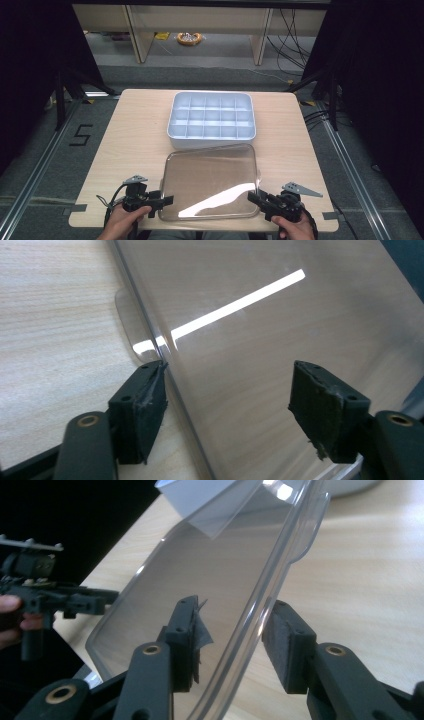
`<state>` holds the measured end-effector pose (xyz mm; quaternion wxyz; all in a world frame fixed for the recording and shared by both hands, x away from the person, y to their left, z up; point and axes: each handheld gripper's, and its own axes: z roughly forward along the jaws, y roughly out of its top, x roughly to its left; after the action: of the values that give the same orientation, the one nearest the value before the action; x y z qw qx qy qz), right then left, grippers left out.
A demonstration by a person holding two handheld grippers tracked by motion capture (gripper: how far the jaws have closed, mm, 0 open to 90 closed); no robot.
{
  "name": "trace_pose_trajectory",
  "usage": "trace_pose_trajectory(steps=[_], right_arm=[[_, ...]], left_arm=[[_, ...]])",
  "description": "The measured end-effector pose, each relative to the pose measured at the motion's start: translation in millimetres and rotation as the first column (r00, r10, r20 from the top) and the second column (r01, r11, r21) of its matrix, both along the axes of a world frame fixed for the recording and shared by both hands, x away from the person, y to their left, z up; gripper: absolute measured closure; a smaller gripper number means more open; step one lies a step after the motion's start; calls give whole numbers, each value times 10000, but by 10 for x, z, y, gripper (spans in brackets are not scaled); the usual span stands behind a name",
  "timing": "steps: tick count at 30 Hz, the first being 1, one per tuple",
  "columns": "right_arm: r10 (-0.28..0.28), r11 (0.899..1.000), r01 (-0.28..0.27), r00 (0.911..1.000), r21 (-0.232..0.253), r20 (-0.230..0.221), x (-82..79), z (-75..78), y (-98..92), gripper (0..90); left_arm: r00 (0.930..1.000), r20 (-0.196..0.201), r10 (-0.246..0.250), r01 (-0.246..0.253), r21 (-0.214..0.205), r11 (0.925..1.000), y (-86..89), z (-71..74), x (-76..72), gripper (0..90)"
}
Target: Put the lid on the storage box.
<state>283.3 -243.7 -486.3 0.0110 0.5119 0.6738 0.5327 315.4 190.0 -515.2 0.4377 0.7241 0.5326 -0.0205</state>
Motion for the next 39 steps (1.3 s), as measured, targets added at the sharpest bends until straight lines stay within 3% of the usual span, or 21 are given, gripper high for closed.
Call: trace_pose_trajectory(steps=[1,2,3,5,6,9,10,14,15,21,23,24,25,27,29,31,34,35,36,38,39], right_arm=[[29,9998,-23,9995,-190,325,-4,6,-3,605],[127,9999,-126,9998,-87,134,-34,41,10,606],[265,9990,-238,9970,-381,723,-13,32,-12,610],[249,9997,-245,9986,-94,476,-60,66,7,614],[423,9989,-401,9942,-243,991,-42,54,-15,617],[509,9987,-506,9932,-54,1048,-90,71,-9,620],[545,9982,-508,9898,-310,1318,-82,60,-22,620],[705,9975,-685,9874,-193,1415,-117,58,-23,622],[675,9977,-672,9901,-62,1232,-127,69,-32,622],[779,9969,-782,9879,-32,1343,-179,108,-29,622],[843,9963,-807,9819,-277,1697,-175,95,-54,622],[796,9968,-798,9882,-32,1309,-204,111,-47,622],[888,9960,-858,9818,-250,1677,-188,105,-61,623],[917,9958,-916,9853,-77,1440,-228,137,-52,624],[1051,9940,-974,9772,-503,1846,-218,127,-59,624],[1102,9934,-1021,9759,-523,1882,-216,115,-60,627],[1065,9933,-957,9757,-650,1917,-208,96,-63,630],[907,9958,-878,9859,-262,1408,-223,94,-61,630],[737,9965,-681,9897,-491,1231,-219,90,-76,630],[789,9959,-716,9865,-551,1436,-170,40,-95,628],[566,9976,-526,9941,-444,923,-183,38,-88,627]], left_arm=[[10000,-31,80,-80,-72,9999,0,-1,1,297],[9999,-67,108,-109,-136,9998,-1,-1,4,293],[9999,-67,125,-126,-138,9998,-2,-1,5,287],[9998,-100,150,-152,-189,9997,-2,-2,6,282],[9998,-141,129,-132,-203,9997,4,0,8,277],[9996,-191,207,-213,-298,9993,7,-2,11,275],[9996,-184,221,-227,-320,9992,8,-4,13,274],[9997,-161,172,-177,-310,9994,-2,-5,16,266],[9998,-130,170,-175,-358,9992,-3,-9,23,274],[9992,-294,280,-301,-734,9969,18,-19,76,245],[9990,-325,294,-318,-759,9966,21,-18,85,233],[9989,-350,308,-339,-918,9952,34,-25,98,227],[9988,-396,302,-338,-956,9948,38,-25,105,222],[9990,-449,85,-135,-1142,9934,48,-34,124,205],[9982,-601,-67,-18,-1408,9900,46,-44,143,207],[9969,-749,-256,135,-1570,9875,44,-53,159,224],[9972,-703,-272,173,-1370,9904,48,-61,151,402],[9969,-766,-203,96,-1383,9904,58,-62,141,421],[9971,-741,-190,83,-1425,9898,69,-62,141,437],[9978,-631,-195,103,-1435,9896,79,-44,135,480],[9986,-469,-234,169,-1345,9908,77,-29,128,499]])
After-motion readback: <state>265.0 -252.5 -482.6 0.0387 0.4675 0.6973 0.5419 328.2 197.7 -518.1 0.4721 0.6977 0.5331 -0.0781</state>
